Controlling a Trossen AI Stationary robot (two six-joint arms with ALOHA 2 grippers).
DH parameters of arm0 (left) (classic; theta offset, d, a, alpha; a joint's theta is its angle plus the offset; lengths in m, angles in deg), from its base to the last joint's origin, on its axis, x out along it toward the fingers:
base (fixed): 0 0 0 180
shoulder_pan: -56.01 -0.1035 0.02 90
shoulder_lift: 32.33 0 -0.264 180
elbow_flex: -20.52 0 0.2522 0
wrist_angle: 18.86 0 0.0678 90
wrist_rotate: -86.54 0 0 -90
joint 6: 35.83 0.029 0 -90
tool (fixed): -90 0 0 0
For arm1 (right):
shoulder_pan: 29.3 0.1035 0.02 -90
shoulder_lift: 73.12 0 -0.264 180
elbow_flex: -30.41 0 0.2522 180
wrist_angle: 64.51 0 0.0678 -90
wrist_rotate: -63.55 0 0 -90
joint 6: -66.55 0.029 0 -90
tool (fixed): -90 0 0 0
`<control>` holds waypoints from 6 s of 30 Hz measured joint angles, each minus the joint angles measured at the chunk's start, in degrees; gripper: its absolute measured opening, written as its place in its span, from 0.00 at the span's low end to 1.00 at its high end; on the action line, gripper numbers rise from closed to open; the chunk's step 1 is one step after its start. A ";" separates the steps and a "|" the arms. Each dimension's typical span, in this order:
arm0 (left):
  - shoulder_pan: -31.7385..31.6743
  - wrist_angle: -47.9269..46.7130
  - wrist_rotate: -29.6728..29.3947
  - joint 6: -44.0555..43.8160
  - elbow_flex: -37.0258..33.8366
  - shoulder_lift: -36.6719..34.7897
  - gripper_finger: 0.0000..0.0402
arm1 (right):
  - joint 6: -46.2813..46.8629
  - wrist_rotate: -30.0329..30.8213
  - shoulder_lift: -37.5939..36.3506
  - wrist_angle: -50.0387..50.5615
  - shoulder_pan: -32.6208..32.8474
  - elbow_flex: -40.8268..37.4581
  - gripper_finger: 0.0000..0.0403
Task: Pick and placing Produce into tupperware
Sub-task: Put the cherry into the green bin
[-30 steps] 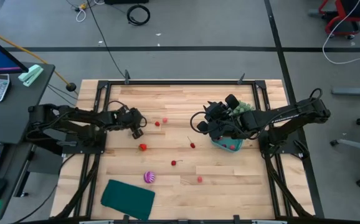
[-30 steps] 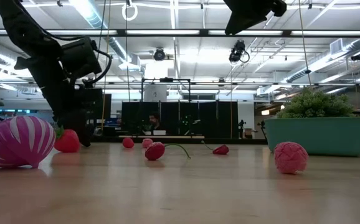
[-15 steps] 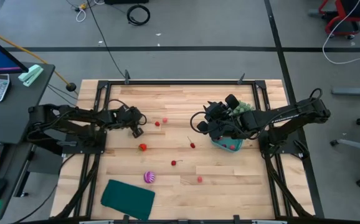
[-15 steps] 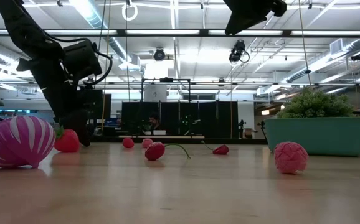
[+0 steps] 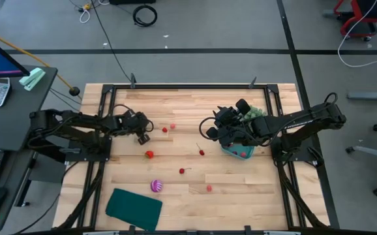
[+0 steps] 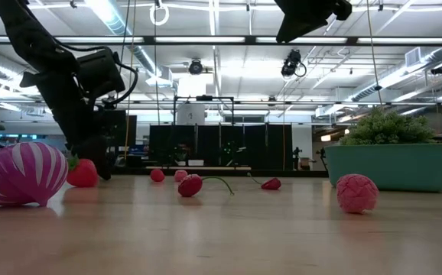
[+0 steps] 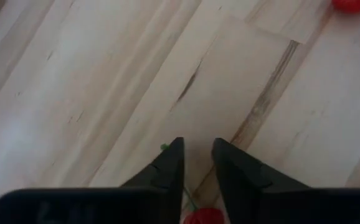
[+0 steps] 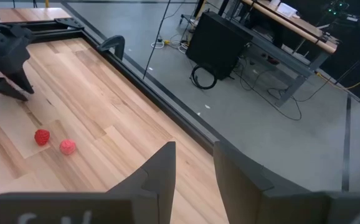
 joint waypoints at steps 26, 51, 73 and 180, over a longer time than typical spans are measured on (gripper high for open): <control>-5.90 -10.89 -2.54 -4.21 3.16 -2.61 0.33 | 0.00 0.00 0.00 -0.01 0.00 -0.01 0.29; -9.17 -6.86 6.55 1.76 4.10 -2.57 0.30 | 0.00 0.00 0.00 -0.02 0.00 -0.01 0.29; -4.07 -26.11 7.17 -5.61 10.75 -2.63 0.28 | 0.00 0.00 0.00 -0.01 0.00 -0.01 0.29; 15.29 42.37 29.58 6.50 68.98 57.92 0.01 | 48.12 -12.14 -7.00 42.70 19.46 -3.63 0.27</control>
